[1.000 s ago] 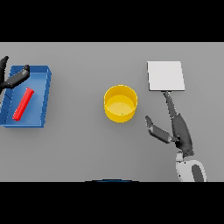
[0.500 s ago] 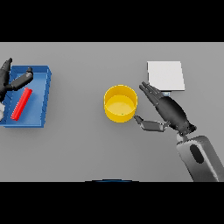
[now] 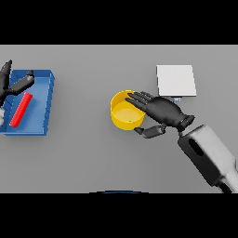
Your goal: Pick up the red beaker and tilt it to pour out 1 green nut into yellow bowl. Pick up the yellow bowl and place it on the metallic measuring scale.
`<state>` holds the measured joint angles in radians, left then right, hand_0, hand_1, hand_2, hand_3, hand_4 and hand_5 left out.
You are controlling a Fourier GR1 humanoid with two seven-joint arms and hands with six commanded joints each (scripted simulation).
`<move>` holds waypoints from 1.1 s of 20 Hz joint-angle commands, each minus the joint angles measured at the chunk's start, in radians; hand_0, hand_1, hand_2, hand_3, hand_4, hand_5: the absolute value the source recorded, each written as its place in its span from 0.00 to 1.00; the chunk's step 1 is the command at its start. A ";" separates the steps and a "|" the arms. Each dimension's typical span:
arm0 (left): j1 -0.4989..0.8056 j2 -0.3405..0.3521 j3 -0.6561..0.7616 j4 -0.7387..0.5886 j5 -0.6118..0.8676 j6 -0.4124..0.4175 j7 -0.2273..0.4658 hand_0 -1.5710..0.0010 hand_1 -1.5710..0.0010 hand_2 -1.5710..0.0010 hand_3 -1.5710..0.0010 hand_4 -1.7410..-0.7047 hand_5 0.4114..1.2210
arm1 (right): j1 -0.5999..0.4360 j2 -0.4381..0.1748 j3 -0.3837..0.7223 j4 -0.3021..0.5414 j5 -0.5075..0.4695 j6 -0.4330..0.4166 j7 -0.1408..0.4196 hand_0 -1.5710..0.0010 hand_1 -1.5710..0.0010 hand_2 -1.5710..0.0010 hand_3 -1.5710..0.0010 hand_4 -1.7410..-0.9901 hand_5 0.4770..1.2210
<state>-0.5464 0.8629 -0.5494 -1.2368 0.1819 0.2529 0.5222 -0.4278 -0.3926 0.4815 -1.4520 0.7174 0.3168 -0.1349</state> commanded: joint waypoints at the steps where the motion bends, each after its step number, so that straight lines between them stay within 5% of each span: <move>1: -0.003 -0.001 0.000 0.010 0.000 -0.003 0.002 1.00 1.00 1.00 1.00 0.91 0.38 | -0.031 0.005 0.011 0.032 0.011 0.009 0.003 1.00 1.00 1.00 1.00 0.62 0.27; 6: 0.007 0.011 0.002 -0.008 0.003 -0.003 -0.003 1.00 1.00 1.00 1.00 0.91 0.38 | -0.106 0.027 0.062 0.134 0.023 0.058 -0.051 1.00 1.00 1.00 1.00 0.66 0.28; 16: -0.006 0.005 0.007 0.015 0.005 -0.010 -0.003 1.00 1.00 1.00 1.00 0.91 0.40 | -0.201 0.059 0.131 0.266 0.064 0.136 -0.041 1.00 1.00 1.00 1.00 0.58 0.26; 22: -0.004 0.006 -0.003 0.012 -0.003 -0.016 -0.011 1.00 1.00 1.00 1.00 0.92 0.39 | -0.216 0.071 0.164 0.291 0.087 0.164 -0.023 1.00 0.99 0.98 0.97 0.56 0.37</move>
<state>-0.5501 0.8687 -0.5524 -1.2249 0.1796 0.2367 0.5124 -0.6434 -0.3212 0.6457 -1.1611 0.8042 0.4808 -0.1583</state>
